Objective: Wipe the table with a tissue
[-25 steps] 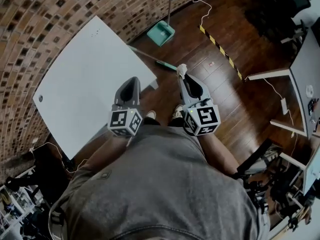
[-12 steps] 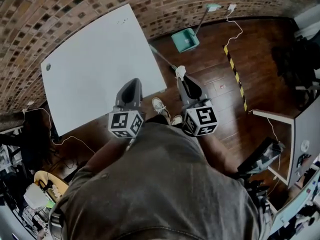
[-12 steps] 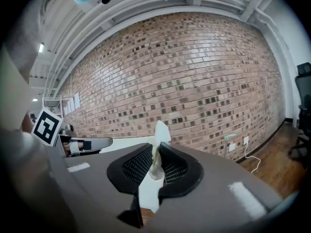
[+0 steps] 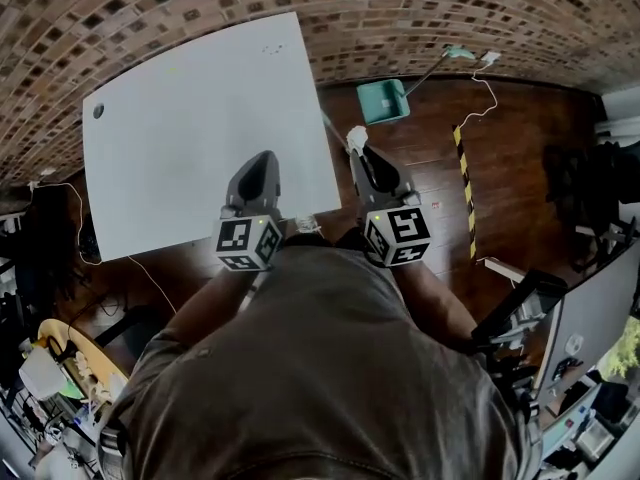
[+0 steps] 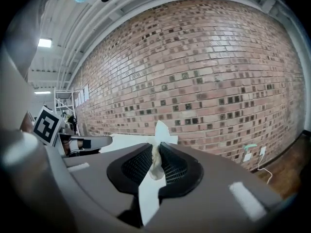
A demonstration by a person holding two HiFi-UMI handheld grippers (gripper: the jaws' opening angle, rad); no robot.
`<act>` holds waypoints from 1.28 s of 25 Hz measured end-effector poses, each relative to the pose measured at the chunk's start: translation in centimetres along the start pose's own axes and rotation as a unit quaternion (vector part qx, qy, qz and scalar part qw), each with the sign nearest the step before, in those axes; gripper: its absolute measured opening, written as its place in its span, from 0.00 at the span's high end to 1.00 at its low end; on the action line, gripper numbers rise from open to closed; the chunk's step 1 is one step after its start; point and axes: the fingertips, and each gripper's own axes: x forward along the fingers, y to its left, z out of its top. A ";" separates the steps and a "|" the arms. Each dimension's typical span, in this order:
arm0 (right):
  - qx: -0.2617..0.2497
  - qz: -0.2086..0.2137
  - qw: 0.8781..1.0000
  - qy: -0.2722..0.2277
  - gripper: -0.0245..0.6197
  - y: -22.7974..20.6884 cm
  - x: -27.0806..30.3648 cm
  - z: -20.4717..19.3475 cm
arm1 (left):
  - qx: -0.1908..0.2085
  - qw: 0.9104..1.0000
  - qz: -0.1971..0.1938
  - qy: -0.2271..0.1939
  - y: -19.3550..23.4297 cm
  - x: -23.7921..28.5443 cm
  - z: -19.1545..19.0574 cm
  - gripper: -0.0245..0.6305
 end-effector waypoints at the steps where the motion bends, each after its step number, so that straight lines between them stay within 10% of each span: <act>1: -0.001 0.006 1.000 0.003 0.86 0.0 0.5 0.0 | -0.003 1.000 0.006 0.000 0.3 0.1 0.0 0.96; 19: -0.028 0.141 0.990 0.011 0.86 -5.2 9.4 3.6 | -0.017 0.990 0.139 -0.030 1.0 6.1 2.4 0.96; 32: -0.029 0.132 0.990 0.042 0.86 -3.8 14.2 2.6 | -0.032 0.989 0.142 -0.021 5.6 7.0 2.9 0.96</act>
